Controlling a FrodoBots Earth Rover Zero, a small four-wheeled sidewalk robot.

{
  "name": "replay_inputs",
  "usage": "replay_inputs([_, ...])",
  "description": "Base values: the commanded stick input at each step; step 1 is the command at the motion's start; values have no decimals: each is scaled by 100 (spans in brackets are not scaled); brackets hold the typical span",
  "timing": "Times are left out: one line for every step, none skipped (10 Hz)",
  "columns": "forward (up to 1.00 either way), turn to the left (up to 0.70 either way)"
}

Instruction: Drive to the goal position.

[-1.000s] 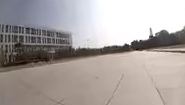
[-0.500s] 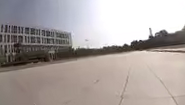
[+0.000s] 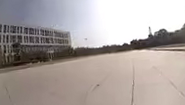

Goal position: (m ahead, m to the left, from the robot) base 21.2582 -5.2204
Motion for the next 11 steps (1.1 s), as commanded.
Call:
replay_inputs([70, 0])
replay_inputs([70, 0])
replay_inputs([70, 0])
replay_inputs([70, 0])
replay_inputs([70, 0])
replay_inputs([70, 0])
replay_inputs([70, 0])
replay_inputs([70, 0])
replay_inputs([70, 0])
replay_inputs([70, 0])
replay_inputs([70, 0])
